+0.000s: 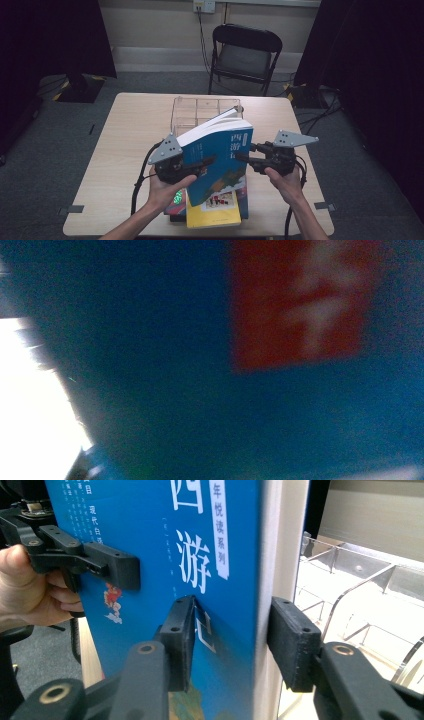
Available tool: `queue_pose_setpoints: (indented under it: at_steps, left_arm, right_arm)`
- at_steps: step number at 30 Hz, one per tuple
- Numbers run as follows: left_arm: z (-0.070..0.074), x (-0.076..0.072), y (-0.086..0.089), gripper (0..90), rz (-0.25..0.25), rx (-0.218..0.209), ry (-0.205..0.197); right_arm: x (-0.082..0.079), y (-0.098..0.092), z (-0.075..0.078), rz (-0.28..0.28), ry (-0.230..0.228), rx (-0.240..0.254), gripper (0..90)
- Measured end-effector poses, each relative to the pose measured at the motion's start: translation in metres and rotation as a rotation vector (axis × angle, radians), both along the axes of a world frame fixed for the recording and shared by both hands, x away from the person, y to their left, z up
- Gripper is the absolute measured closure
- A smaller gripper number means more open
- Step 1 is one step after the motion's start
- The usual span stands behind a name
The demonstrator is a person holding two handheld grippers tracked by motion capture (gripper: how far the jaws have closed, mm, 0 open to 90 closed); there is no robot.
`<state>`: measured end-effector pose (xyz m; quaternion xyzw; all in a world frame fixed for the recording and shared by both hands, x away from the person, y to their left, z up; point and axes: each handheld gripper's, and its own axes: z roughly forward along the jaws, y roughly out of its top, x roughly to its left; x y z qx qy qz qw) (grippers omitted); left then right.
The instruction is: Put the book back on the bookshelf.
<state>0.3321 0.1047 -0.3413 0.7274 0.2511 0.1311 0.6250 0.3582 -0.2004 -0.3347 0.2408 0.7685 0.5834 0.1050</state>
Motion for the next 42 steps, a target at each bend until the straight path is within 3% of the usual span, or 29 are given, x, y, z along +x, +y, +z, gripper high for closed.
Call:
queue_pose_setpoints:
  at_steps: [2, 5, 8, 10, 13, 17, 24, 27, 33, 37, 42]
  left_arm:
    - [0.002, 0.003, 0.0, 59.6, -0.005, 0.001, 0.012]
    - [0.006, 0.007, 0.0, 60.3, 0.007, 0.033, -0.025]
    - [0.008, 0.011, 0.004, 60.2, 0.014, 0.033, -0.031]
    - [0.012, 0.015, 0.014, 60.2, 0.008, 0.032, -0.037]
    - [0.01, 0.016, 0.027, 60.1, 0.04, 0.047, -0.045]
    - [0.004, 0.017, 0.036, 59.9, 0.043, 0.025, -0.039]
    - [0.002, 0.015, 0.034, 55.9, 0.076, -0.023, -0.026]
    - [0.003, 0.015, 0.033, 57.9, 0.08, -0.002, -0.03]
    - [0.004, 0.012, 0.03, 59.6, 0.084, 0.014, -0.039]
    - [0.004, 0.012, 0.032, 59.9, 0.095, 0.02, -0.037]
    - [0.004, 0.012, 0.031, 59.9, 0.083, 0.018, -0.04]
  right_arm:
    - [0.003, 0.001, 0.0, -0.01, 0.004, 0.0, 57.0]
    - [0.008, 0.005, 0.001, -0.03, 0.005, -0.006, 57.7]
    - [0.012, 0.009, 0.002, -0.032, -0.001, 0.005, 58.8]
    - [0.019, 0.018, 0.005, -0.022, -0.017, 0.024, 59.1]
    - [0.023, 0.031, 0.007, -0.009, -0.039, 0.028, 60.1]
    - [0.028, 0.039, 0.003, 0.02, -0.027, 0.034, 61.3]
    - [0.024, 0.038, 0.004, 0.012, -0.013, 0.03, 61.4]
    - [0.024, 0.038, 0.003, 0.011, -0.013, 0.031, 61.1]
    - [0.027, 0.04, -0.004, -0.018, -0.028, 0.024, 49.4]
    - [0.029, 0.036, -0.015, -0.03, 0.004, -0.007, 42.7]
    - [0.034, 0.033, -0.029, -0.029, 0.043, -0.021, 41.0]
